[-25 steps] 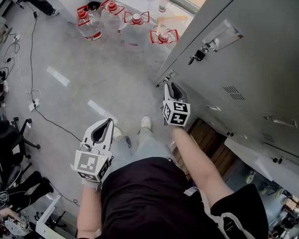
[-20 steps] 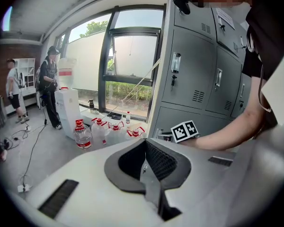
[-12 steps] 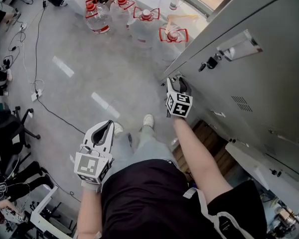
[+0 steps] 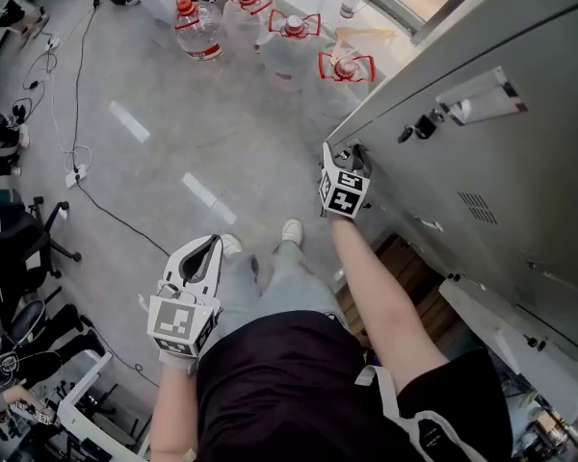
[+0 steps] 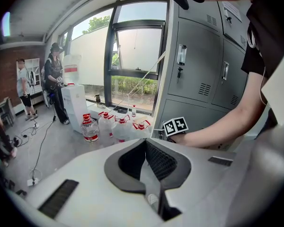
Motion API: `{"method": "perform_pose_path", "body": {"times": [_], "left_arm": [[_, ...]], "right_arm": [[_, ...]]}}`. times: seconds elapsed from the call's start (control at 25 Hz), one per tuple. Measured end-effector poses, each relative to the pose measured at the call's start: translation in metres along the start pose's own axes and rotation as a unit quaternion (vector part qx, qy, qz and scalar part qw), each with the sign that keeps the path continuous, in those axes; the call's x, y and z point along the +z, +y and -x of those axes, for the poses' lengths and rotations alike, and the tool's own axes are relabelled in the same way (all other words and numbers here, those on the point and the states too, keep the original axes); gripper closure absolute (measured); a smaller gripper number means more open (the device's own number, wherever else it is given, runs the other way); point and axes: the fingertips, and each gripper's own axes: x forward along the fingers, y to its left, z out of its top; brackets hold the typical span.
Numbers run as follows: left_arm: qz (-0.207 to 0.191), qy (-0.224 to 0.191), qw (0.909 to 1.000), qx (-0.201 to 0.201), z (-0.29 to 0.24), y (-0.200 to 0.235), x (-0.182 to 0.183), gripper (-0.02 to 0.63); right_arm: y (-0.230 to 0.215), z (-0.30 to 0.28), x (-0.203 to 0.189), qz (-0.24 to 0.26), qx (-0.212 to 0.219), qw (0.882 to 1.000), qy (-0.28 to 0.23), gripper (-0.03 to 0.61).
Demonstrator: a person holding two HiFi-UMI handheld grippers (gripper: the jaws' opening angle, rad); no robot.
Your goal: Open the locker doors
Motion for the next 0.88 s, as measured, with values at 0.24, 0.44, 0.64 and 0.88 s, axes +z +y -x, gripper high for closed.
{"method": "perform_pose_path", "body": {"times": [0.24, 0.44, 0.64, 0.88], "left_arm": [[0.001, 0.006, 1.0, 0.005, 0.008, 0.008, -0.007, 0.595], [-0.001, 0.008, 1.0, -0.002, 0.014, 0.015, -0.009, 0.597], [-0.01, 0.01, 0.9997, -0.02, 0.017, 0.023, -0.013, 0.595], [-0.023, 0.012, 0.9986, -0.046, 0.026, 0.032, -0.017, 0.595]], "right_arm": [[-0.001, -0.002, 0.003, -0.029, -0.01, 0.999, -0.01, 0.262], [-0.001, 0.001, 0.002, -0.042, -0.016, 0.999, -0.005, 0.275], [0.01, 0.014, -0.011, -0.039, -0.026, 0.999, 0.006, 0.288], [0.022, 0.036, -0.03, -0.042, -0.042, 0.998, 0.02, 0.336]]}}
